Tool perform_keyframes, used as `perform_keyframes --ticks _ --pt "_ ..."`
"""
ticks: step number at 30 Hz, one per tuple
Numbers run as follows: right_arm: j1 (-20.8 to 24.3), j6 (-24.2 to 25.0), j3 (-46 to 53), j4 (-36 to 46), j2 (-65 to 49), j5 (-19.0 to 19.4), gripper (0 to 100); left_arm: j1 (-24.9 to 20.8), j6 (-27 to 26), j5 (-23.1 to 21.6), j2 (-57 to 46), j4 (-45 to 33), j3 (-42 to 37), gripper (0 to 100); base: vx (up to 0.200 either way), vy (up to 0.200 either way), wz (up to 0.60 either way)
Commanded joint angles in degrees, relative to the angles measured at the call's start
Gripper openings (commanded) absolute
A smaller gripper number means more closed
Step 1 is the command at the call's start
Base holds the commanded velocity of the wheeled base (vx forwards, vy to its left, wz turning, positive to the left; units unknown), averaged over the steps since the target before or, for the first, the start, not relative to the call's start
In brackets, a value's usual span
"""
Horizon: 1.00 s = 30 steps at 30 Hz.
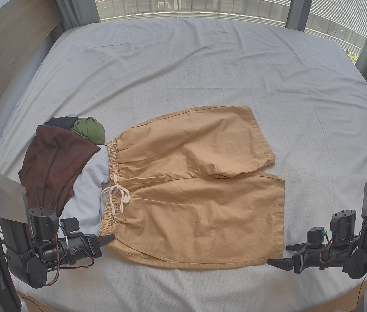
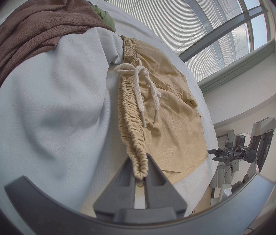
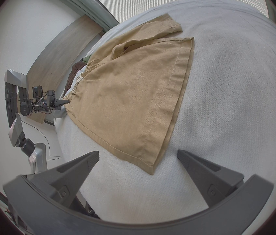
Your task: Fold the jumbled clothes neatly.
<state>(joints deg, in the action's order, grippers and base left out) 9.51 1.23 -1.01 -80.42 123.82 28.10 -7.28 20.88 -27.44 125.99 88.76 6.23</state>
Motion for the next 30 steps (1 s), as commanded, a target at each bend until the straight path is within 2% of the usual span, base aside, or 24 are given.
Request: perform_keyframes --ticks 1,6,10,11,16,17,30 --pt "0.1 0.4 1.0 -4.0 5.7 0.1 100 0.0 0.0 0.0 0.0 0.0 0.0 0 0.0 0.0 0.0" --pt "0.8 1.5 1.0 -6.2 8.0 0.4 100 0.0 -0.1 0.0 -0.1 0.1 0.0 0 0.0 0.0 0.0" --pt "1.4 3.4 1.0 -6.3 8.0 0.8 100 0.0 -0.1 0.0 -0.1 0.0 0.0 0 0.0 0.0 0.0" --pt "1.9 5.2 1.0 -7.3 7.8 1.7 100 -0.1 -0.1 0.0 0.0 0.0 0.0 0 0.0 0.0 0.0" --pt "1.8 5.4 0.5 -7.8 7.8 1.8 100 -0.1 -0.1 0.0 -0.1 0.0 0.0 0 0.0 0.0 0.0" --pt "1.8 5.5 0.4 -7.8 7.8 1.8 0 -0.1 -0.1 0.0 -0.1 0.0 0.1 0 0.0 0.0 0.0" --pt "1.3 5.5 -0.1 -7.8 7.5 1.8 0 -0.3 -0.1 0.0 0.0 0.0 0.1 0 0.0 0.0 0.0"
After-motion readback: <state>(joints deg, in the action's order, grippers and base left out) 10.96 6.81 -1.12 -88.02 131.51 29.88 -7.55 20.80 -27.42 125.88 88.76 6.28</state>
